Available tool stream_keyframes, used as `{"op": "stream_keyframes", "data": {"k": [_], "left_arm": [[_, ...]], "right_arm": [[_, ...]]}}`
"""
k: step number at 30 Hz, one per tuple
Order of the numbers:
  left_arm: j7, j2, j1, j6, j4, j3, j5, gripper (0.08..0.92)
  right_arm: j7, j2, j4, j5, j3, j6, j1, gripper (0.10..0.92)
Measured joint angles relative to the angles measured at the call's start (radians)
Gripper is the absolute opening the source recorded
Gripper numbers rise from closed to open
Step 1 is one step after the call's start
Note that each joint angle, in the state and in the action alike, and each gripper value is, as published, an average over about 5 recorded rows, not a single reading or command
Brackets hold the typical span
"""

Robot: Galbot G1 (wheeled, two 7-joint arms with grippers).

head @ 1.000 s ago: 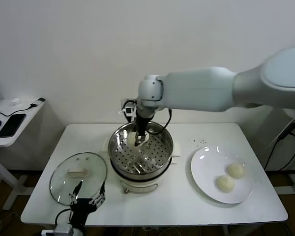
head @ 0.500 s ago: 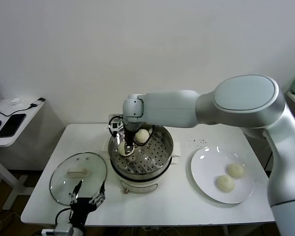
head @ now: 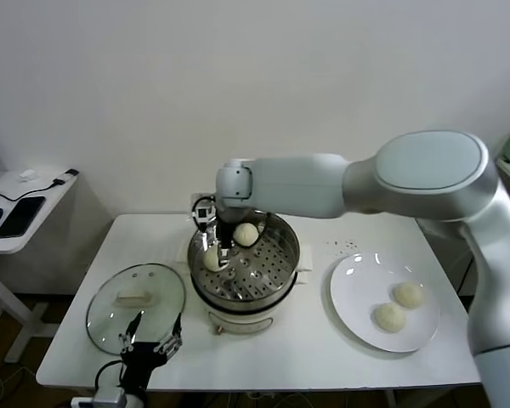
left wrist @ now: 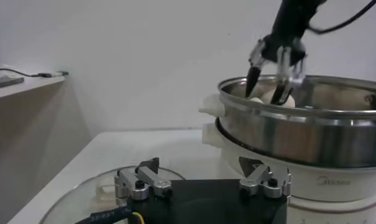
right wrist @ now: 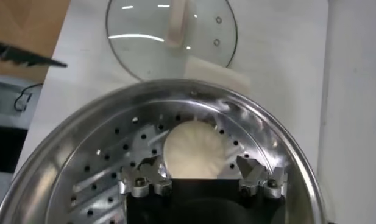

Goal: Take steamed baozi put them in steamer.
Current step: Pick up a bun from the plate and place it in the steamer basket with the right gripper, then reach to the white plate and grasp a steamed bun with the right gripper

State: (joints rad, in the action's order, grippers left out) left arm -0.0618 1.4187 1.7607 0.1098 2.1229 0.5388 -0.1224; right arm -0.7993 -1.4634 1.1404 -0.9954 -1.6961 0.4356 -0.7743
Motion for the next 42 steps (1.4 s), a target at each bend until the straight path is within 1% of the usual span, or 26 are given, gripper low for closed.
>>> {"op": "stream_keyframes", "data": {"k": [7, 13, 17, 22, 26, 30, 36, 42], "left_arm": [[-0.001, -0.005, 0.002, 0.0, 0.002, 0.003, -0.001, 0.823], [-0.002, -0.002, 0.003, 0.0, 0.002, 0.001, 0.001, 0.823], [-0.002, 0.001, 0.005, -0.002, -0.001, 0.001, 0.004, 0.823], [-0.003, 0.006, 0.006, -0.002, -0.007, 0.002, 0.007, 0.823], [-0.004, 0.011, 0.007, -0.002, -0.011, 0.003, 0.01, 0.823], [-0.003, 0.017, 0.008, -0.001, -0.013, 0.003, 0.012, 0.823], [-0.003, 0.02, 0.012, -0.001, -0.016, 0.007, 0.015, 0.823], [-0.003, 0.02, 0.012, -0.001, -0.024, 0.012, 0.015, 0.823]], "right_arm": [[-0.086, 0.242, 0.162, 0.059, -0.088, -0.076, -0.168, 0.823], [-0.121, 0.481, 0.306, 0.156, -0.235, -0.119, -0.291, 0.823], [-0.121, 0.632, 0.369, 0.24, -0.306, -0.129, -0.308, 0.823], [-0.104, 0.776, 0.405, 0.341, -0.312, -0.127, -0.235, 0.823], [-0.082, 0.844, 0.408, 0.411, -0.26, -0.12, -0.126, 0.823], [-0.061, 0.882, 0.391, 0.469, -0.18, -0.112, 0.003, 0.823], [-0.042, 0.897, 0.338, 0.537, -0.065, -0.106, 0.165, 0.823], [-0.028, 0.894, 0.291, 0.575, 0.015, -0.105, 0.266, 0.823]]}}
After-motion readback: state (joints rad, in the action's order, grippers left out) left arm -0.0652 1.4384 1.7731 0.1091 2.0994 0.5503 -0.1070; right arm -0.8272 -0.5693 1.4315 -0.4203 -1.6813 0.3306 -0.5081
